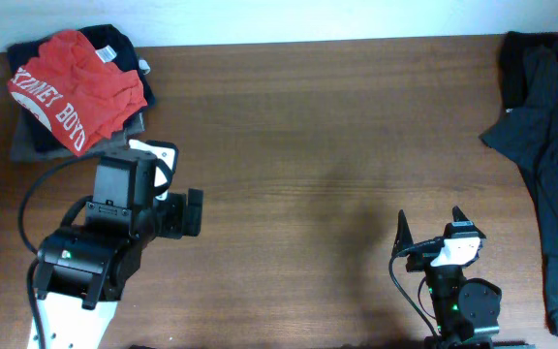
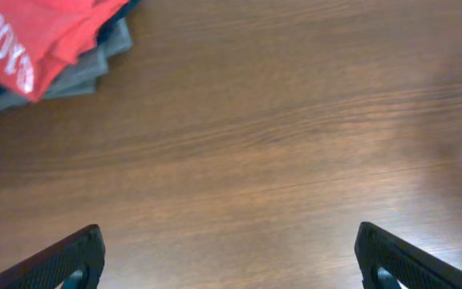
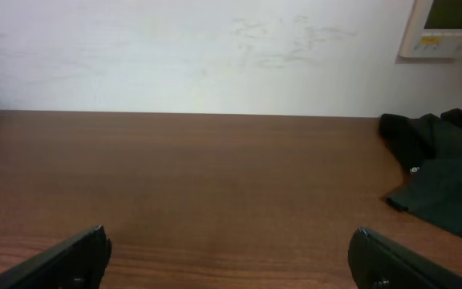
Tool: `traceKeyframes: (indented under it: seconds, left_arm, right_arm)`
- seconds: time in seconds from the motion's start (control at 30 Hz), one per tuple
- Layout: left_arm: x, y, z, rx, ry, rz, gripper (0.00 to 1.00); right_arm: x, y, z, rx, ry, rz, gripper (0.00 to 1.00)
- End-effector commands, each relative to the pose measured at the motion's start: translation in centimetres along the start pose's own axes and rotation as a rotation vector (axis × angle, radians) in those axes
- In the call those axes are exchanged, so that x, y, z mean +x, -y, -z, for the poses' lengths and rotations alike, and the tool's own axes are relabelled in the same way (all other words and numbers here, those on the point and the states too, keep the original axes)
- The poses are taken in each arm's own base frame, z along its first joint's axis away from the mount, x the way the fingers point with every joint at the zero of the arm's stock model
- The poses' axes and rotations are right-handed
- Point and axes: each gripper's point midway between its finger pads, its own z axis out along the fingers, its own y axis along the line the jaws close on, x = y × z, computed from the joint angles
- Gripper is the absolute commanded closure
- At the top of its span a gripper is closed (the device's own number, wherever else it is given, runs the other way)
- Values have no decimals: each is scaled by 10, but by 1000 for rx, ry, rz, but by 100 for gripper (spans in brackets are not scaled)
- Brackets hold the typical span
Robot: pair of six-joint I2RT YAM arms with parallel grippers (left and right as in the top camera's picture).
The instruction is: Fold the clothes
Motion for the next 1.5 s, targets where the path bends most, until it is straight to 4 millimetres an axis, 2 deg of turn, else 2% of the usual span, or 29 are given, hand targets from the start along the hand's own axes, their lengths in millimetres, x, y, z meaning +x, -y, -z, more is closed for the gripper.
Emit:
traceKeyframes:
  seconds: [0.0, 0.13, 0.33, 0.43, 0.6, 0.83, 1.03, 1.47]
  left_arm:
    - [-2, 11, -2, 65, 27, 8, 1]
    - [0, 13, -28, 63, 129, 15, 1]
    - [49, 14, -81, 58, 260, 27, 1]
    - [55, 5, -90, 29, 396, 56, 1]
    - [66, 3, -91, 28, 554, 72, 1]
    - [73, -2, -79, 1, 681, 54, 1]
    - [84, -5, -80, 4, 726, 54, 1]
    - [88, -17, -70, 20, 759, 78, 1]
  right_arm:
    - [2, 1, 0, 5, -3, 0, 1]
    - [2, 1, 0, 5, -3, 0, 1]
    - [2, 1, 0, 5, -3, 0, 1]
    - [2, 1, 0, 5, -3, 0, 1]
    - [2, 1, 0, 5, -3, 0, 1]
    - [2, 1, 0, 5, -3, 0, 1]
    - [2, 1, 0, 5, -3, 0, 1]
    - [2, 1, 0, 5, -3, 0, 1]
